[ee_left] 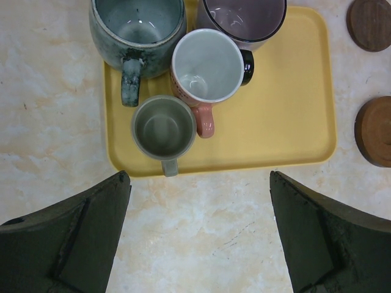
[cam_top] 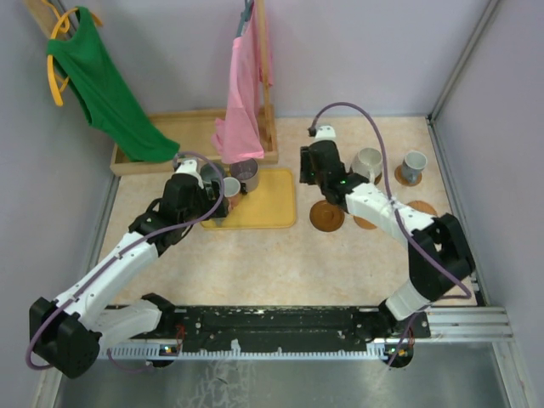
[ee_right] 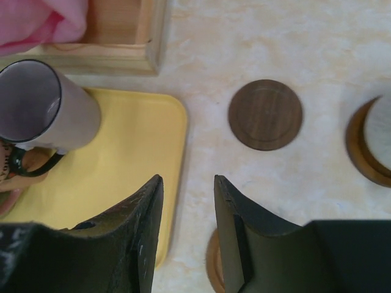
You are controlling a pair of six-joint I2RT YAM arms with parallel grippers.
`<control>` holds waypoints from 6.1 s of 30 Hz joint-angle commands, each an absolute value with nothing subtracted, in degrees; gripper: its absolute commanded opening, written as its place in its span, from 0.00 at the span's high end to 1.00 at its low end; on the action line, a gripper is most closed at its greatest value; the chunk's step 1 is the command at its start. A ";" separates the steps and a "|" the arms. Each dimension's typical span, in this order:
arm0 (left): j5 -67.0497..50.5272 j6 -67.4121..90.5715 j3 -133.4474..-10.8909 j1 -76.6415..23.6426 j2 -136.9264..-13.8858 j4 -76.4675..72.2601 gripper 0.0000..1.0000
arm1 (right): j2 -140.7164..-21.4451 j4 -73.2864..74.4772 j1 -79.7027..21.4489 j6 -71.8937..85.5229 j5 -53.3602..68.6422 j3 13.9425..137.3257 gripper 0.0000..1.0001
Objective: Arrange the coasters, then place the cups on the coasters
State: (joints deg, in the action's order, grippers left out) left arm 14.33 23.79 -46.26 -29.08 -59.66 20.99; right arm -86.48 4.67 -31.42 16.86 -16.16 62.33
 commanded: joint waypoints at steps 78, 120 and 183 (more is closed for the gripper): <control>16.01 23.25 -45.99 -28.49 -56.91 21.23 0.00 | -108.63 -3.82 -48.96 20.67 -10.53 83.27 0.65; 16.26 22.70 -45.59 -28.30 -57.35 21.05 0.00 | -118.89 2.10 -47.62 19.97 -14.57 88.93 0.68; 14.41 24.27 -45.08 -28.17 -58.05 19.83 0.00 | -98.21 2.92 -45.53 19.77 -18.73 70.86 1.00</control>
State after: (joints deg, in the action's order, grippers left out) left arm 14.96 23.81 -45.28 -28.47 -58.04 21.41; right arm -105.62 7.38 -45.30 18.70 -15.84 70.87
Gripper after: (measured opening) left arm 0.997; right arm 0.176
